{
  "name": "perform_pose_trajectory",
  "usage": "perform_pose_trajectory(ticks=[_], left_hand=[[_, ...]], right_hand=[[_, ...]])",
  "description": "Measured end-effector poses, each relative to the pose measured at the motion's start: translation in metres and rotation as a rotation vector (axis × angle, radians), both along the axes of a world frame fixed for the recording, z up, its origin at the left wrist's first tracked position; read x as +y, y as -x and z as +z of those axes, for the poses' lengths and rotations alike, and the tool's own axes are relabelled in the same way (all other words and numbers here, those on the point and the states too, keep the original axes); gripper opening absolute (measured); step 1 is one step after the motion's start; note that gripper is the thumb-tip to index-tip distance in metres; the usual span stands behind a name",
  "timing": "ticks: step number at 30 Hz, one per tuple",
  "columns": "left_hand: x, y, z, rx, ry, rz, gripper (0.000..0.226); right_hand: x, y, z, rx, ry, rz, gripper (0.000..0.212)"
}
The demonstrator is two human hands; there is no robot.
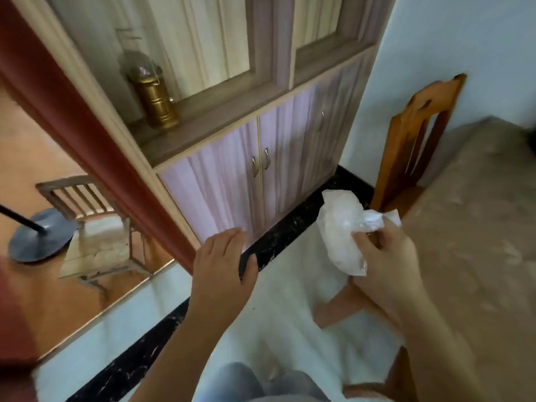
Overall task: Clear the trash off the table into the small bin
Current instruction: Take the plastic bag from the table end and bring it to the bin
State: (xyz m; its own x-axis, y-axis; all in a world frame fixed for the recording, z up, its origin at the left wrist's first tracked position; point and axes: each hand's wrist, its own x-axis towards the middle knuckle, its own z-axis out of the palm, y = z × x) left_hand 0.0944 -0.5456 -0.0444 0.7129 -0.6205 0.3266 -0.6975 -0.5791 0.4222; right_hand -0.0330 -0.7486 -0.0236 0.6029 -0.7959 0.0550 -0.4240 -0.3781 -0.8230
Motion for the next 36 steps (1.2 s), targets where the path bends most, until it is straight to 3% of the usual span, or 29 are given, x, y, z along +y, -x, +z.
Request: perform_pose_trajectory(ticks=[5, 17, 20, 25, 36], left_hand=[[-0.091, -0.067, -0.015, 0.032, 0.019, -0.194, 0.039], [-0.334, -0.222, 0.005, -0.033, 0.128, -0.718, 0.036], [-0.386, -0.218, 0.007, -0.015, 0.116, -0.838, 0.038], [-0.466, -0.196, 0.006, -0.014, 0.077, -1.045, 0.04], [-0.628, -0.133, 0.024, -0.08, 0.1, -1.207, 0.04]], right_hand=[[-0.056, -0.036, -0.005, 0.044, -0.034, -0.152, 0.0], [-0.187, -0.132, 0.011, 0.017, 0.017, -0.675, 0.019], [-0.21, -0.124, 0.01, 0.003, -0.008, -0.822, 0.026], [-0.254, -0.091, 0.005, -0.057, -0.031, -1.051, 0.017], [-0.372, -0.026, 0.02, -0.141, 0.006, -1.209, 0.02]])
